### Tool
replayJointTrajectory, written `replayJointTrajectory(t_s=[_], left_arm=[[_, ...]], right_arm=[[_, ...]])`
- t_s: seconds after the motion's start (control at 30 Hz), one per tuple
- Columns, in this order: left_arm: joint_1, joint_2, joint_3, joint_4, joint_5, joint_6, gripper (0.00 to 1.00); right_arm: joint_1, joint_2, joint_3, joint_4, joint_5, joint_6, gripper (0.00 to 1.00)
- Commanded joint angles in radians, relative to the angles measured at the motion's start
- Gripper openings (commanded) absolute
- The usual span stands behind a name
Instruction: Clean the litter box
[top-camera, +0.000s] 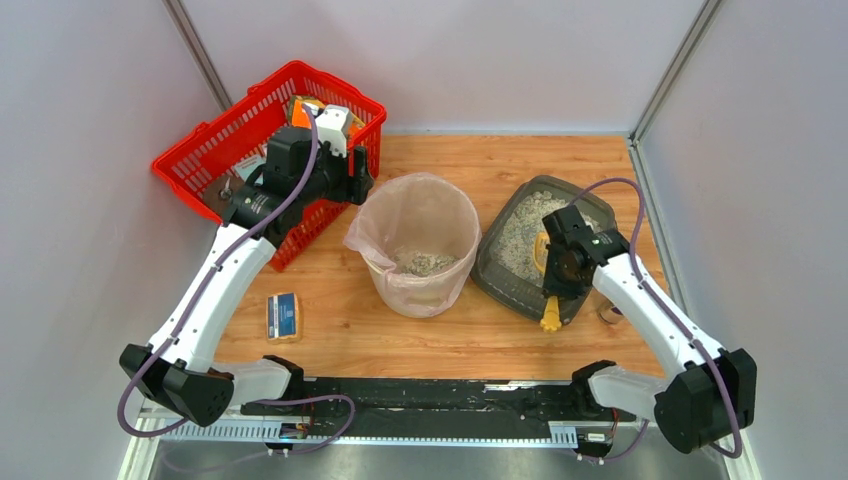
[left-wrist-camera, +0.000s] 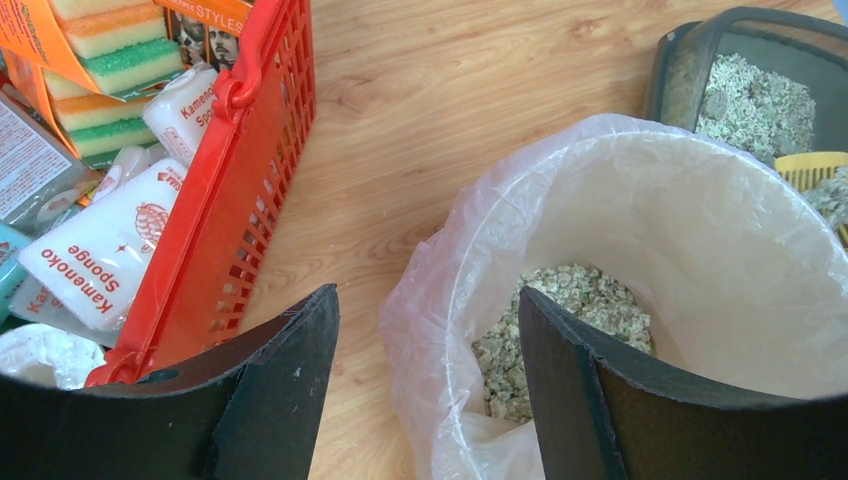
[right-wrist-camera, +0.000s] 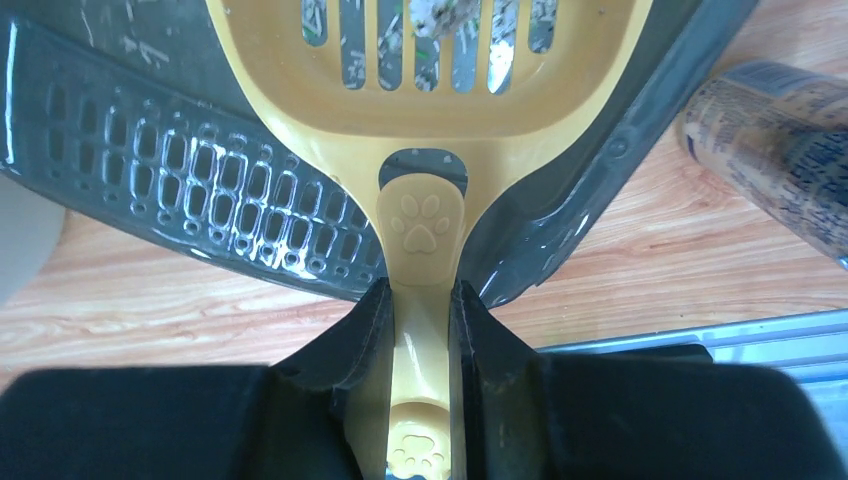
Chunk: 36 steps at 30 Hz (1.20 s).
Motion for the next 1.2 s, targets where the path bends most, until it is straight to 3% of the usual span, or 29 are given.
replayJointTrajectory(t_s=[0.0, 0.13, 0.27, 0.57, 1.17], left_arm=[[-0.003, -0.001, 0.01, 0.019, 0.007, 0.014, 0.74], [-0.003, -0.001, 0.012, 0.018, 0.008, 0.014, 0.74], [-0.003, 0.002, 0.015, 0.017, 0.015, 0.007, 0.74], [-0.003, 0.002, 0.018, 0.014, 0.027, 0.001, 0.74], [-0.003, -0.005, 0.018, 0.014, 0.05, -0.008, 0.75]], right_arm=[[0.042, -0.054, 0.031, 0.038, -0.002, 0.036, 0.0], [0.034, 0.006, 0.055, -0.023, 0.068, 0.007, 0.0], [0.026, -0.012, 0.064, 0.003, -0.012, 0.017, 0.0], [0.028, -0.026, 0.112, -0.079, 0.04, -0.004, 0.0], [0.046, -0.038, 0.523, -0.346, 0.071, -0.039, 0.0]])
